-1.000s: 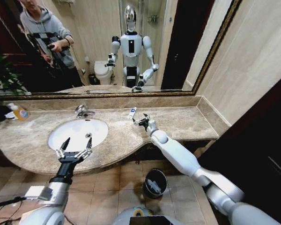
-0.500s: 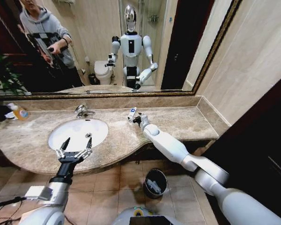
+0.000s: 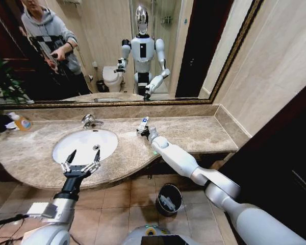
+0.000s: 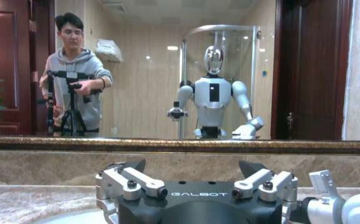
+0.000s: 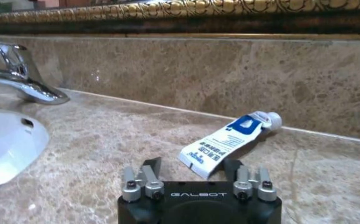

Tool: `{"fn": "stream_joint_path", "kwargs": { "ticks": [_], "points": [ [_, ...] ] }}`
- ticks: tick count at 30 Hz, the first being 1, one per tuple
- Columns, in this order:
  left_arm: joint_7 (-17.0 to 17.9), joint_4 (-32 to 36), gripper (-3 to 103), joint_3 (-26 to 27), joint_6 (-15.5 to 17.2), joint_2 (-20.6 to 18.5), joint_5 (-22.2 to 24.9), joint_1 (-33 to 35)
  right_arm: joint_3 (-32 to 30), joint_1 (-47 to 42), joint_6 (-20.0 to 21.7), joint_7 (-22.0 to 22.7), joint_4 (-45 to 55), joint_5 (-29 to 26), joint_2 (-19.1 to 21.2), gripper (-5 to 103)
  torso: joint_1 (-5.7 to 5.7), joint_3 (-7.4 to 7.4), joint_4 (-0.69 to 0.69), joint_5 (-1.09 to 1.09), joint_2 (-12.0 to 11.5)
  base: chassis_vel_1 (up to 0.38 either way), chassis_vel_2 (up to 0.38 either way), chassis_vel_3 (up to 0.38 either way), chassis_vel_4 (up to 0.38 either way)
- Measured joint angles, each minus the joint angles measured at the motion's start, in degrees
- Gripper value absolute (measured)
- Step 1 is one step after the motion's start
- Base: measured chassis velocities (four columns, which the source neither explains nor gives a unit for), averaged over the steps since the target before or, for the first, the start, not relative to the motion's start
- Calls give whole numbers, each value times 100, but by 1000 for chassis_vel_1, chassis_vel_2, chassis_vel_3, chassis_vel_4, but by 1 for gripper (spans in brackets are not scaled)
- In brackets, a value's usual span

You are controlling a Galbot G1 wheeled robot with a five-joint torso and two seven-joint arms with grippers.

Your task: Pick up the trash from the sink and place it in the trash bin.

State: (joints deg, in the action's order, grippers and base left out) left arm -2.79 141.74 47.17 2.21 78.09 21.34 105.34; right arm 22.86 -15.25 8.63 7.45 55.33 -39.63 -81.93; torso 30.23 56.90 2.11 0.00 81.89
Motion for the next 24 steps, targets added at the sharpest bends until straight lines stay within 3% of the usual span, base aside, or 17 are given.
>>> {"fn": "stream_joint_path", "kwargs": {
  "ticks": [7, 9, 10, 11, 13, 15, 18, 24],
  "points": [
    [0, 0, 100, 0, 0, 0, 0, 0, -43, 22, -13, -14, -59, -173, -58, 40, 0, 0, 0, 0, 0, 0, 0, 0, 0],
    [0, 0, 100, 0, 0, 0, 0, 0, -44, 24, -13, -14, -65, -181, -59, 40, 0, 0, 0, 0, 0, 0, 0, 0, 0],
    [0, 0, 100, 0, 0, 0, 0, 0, -60, 40, -14, -14, -95, -199, -75, 29, 0, 0, 0, 0, 0, 0, 0, 0, 0],
    [0, 0, 100, 0, 0, 0, 0, 0, -71, 52, -16, -14, -115, -208, -90, 29, 0, 0, 0, 0, 0, 0, 0, 0, 0],
    [0, 0, 100, 0, 0, 0, 0, 0, -96, 76, -18, -13, -156, -228, -115, 18, 0, 0, 0, 0, 0, 0, 0, 0, 0],
    [0, 0, 100, 0, 0, 0, 0, 0, -105, 84, -19, -13, -168, -236, -123, 18, 0, 0, 0, 0, 0, 0, 0, 0, 0],
    [0, 0, 100, 0, 0, 0, 0, 0, -155, 104, -26, -19, -231, -266, -162, 2, 0, 0, 0, 0, 0, 0, 0, 0, 0],
    [0, 0, 100, 0, 0, 0, 0, 0, -206, 102, -38, -42, -255, -251, -177, 0, 0, 0, 0, 0, 0, 0, 0, 0, 0]
  ]
}}
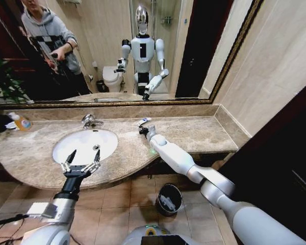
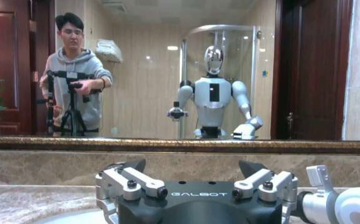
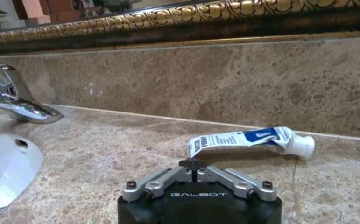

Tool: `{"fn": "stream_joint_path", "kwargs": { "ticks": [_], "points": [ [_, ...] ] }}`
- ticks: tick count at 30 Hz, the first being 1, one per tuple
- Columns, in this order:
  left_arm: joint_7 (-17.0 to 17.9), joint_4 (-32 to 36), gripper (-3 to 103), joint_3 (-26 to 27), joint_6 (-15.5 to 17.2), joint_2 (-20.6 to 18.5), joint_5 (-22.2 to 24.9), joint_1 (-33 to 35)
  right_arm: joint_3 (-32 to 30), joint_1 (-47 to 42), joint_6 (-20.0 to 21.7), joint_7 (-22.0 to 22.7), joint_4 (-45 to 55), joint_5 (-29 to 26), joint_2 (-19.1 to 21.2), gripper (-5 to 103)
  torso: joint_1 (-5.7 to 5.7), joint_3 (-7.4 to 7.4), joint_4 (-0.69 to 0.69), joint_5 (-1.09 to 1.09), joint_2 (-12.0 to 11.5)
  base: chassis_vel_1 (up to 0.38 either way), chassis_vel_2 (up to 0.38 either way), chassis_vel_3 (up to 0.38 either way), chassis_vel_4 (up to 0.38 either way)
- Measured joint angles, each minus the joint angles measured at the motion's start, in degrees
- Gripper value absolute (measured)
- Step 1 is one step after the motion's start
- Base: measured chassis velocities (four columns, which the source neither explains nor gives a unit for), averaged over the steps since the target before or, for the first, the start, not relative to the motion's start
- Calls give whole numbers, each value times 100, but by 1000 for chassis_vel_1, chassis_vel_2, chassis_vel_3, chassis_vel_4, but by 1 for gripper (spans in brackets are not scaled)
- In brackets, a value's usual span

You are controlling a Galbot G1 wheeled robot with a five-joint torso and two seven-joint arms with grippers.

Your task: Pick up the trash from the sink and place it in the trash bin.

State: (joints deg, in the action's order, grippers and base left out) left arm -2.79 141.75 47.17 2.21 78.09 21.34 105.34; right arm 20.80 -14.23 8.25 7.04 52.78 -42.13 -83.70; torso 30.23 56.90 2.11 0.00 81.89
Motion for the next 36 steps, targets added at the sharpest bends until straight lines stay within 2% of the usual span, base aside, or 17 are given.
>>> {"fn": "stream_joint_path", "kwargs": {
  "ticks": [8, 13, 25, 31, 36],
  "points": [
    [0, 0, 100, 0, 0, 0, 0, 0, -8, -6, 0, 11, 93, -1, 45, 0, 0, 0, 0, 0, 0, 0, 0, 0, 0],
    [0, 0, 100, 0, 0, 0, 0, 0, -14, -62, 21, 48, 306, -9, 206, 0, 0, 0, 0, 0, 0, 0, 0, 0, 0],
    [0, 0, 100, 0, 0, 0, 0, 0, -10, -268, 50, 91, 1152, -12, 883, 0, 0, 0, 0, 1, 0, 0, 0, 0, 0],
    [0, 0, 100, 0, 0, 0, 0, 0, -85, -506, -65, -17, 1642, 279, 1334, 0, 0, 0, 0, 0, 0, 0, 0, 0, 0],
    [-1, 0, 100, 0, 0, 0, 0, 0, -412, -1003, -453, -221, 2067, 956, 1739, 0, 0, 0, 0, 1, 0, 0, 0, 0, 0]
  ]
}}
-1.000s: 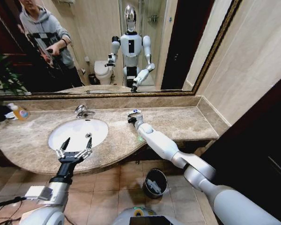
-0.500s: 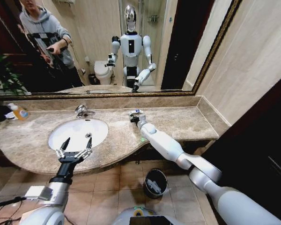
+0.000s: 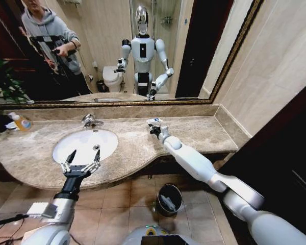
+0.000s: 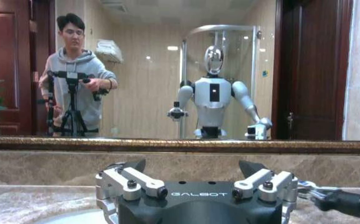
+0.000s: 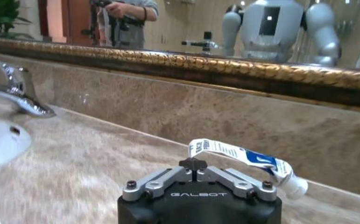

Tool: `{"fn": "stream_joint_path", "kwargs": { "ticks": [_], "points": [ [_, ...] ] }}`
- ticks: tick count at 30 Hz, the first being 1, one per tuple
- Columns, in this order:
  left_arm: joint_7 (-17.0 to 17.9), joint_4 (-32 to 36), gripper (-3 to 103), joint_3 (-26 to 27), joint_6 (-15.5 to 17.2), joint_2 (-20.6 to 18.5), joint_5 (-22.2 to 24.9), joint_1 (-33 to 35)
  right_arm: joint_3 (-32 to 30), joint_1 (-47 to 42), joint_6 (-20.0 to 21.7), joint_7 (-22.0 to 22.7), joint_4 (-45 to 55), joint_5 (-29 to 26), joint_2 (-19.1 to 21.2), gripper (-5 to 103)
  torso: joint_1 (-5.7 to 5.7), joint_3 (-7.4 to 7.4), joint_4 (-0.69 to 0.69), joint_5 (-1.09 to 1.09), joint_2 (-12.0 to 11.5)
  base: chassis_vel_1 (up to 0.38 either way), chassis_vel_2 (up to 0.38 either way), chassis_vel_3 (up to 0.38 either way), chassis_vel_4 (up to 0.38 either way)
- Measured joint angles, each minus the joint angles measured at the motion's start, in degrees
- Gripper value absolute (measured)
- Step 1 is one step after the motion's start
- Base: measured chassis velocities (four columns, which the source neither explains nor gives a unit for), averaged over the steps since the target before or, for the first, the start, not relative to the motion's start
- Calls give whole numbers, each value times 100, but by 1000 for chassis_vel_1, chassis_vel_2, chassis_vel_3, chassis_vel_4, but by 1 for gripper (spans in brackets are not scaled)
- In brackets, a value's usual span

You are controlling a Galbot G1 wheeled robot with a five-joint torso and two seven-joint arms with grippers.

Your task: Pick up the trash from the sink and place it in the trash bin.

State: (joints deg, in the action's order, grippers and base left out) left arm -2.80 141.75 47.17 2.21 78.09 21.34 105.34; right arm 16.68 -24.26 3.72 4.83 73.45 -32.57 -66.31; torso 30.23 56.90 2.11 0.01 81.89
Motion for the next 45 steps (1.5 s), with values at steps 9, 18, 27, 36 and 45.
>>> {"fn": "stream_joint_path", "kwargs": {
  "ticks": [9, 18, 27, 36, 45],
  "points": [
    [1, 0, 100, 0, 0, 0, 0, 0, -1422, -1577, -568, -429, 1520, 689, 1104, 0, 0, -1, 0, 0, 0, 0, 0, 0, 0],
    [-1, 0, 100, 0, 0, 0, 0, 0, -3315, -4054, -1343, -524, 2935, 961, 1717, 0, -1, -1, 0, 2, 0, 0, 0, 0, 0],
    [0, 0, 100, 1, 0, 0, 0, 0, -4513, -5628, -2322, -748, 3204, 1551, 1298, 0, -1, -1, 0, 0, 0, 0, 0, 0, 0],
    [1, 0, 100, 0, 0, 0, 0, 0, -4774, -6461, -3531, -854, 2960, 2105, 691, 0, -1, -1, -1, -4, 0, 0, 0, 0, 0],
    [1, 0, 100, 0, 0, 0, 0, 0, -4531, -6903, -4772, -748, 1838, 3063, 146, 0, 0, 0, -1, -1, 0, 0, 0, 0, 0]
  ]
}}
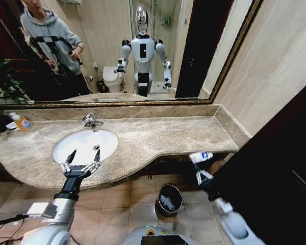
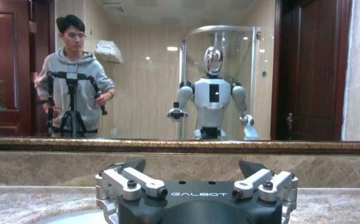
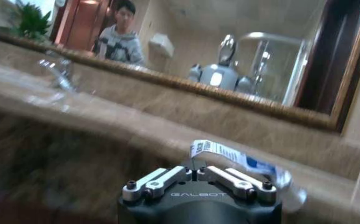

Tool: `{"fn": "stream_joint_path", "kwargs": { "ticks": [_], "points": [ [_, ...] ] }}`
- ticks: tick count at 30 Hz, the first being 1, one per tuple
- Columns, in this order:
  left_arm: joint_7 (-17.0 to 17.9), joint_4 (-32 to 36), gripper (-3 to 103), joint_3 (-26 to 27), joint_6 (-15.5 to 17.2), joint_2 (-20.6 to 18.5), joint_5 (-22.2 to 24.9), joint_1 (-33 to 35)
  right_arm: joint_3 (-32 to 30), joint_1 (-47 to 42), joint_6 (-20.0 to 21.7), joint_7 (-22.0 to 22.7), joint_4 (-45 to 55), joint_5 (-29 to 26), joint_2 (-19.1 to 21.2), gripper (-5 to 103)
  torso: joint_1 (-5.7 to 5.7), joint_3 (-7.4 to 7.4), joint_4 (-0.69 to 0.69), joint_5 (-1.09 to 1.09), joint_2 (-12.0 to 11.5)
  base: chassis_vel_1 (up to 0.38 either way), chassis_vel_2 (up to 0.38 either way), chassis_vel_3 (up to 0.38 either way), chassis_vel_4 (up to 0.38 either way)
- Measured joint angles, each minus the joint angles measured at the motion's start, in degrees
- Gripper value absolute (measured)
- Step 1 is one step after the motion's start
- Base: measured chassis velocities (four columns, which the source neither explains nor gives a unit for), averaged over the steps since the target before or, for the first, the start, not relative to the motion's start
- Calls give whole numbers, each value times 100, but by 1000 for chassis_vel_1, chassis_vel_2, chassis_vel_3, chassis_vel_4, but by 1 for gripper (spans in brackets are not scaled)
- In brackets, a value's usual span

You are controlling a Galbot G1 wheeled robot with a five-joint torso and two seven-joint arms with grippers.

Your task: Pick up the trash from the sink and place it in the trash bin.

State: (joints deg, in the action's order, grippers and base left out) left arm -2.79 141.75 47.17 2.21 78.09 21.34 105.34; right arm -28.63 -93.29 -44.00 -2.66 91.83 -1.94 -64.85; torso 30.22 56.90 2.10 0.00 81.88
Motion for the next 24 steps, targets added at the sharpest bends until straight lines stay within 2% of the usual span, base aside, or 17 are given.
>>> {"fn": "stream_joint_path", "kwargs": {
  "ticks": [2, 4, 5, 7, 11, 17, 24],
  "points": [
    [0, 0, 100, 0, 0, 0, 0, 0, 47, -16, -128, 5, -214, 94, -67, 0, 0, 0, 0, 0, 0, 0, 0, 0, 0],
    [0, 0, 100, 0, 0, 0, 0, 0, 247, 10, -302, 45, -856, 233, -175, 0, 0, 0, 0, -1, 0, 0, 0, 0, 0],
    [0, 0, 100, 0, 0, 0, 0, 0, 247, 10, -302, 45, -856, 233, -175, 0, 0, 0, 0, -1, 0, 0, 0, 0, 0],
    [1, 0, 100, 0, 0, 0, 0, 0, 507, 142, -355, 83, -1455, 339, -219, 0, 0, 0, 1, -1, 0, 0, 0, 0, 0],
    [-1, 0, 100, 0, 0, 0, 0, 0, 764, 317, -363, 85, -1973, 455, -252, 0, 0, 0, 1, -3, 0, 0, 0, 0, 0],
    [0, 0, 100, 0, 0, 0, 0, 0, 1560, 834, -357, 301, -3014, 562, -286, 0, 0, 0, 1, 1, 0, 0, 0, 0, 0],
    [0, 0, 100, 0, 0, 0, 0, 0, 1858, 1468, -304, 411, -4084, 989, -492, 0, 0, 0, 1, 0, 0, 0, 0, 0, 0]
  ]
}}
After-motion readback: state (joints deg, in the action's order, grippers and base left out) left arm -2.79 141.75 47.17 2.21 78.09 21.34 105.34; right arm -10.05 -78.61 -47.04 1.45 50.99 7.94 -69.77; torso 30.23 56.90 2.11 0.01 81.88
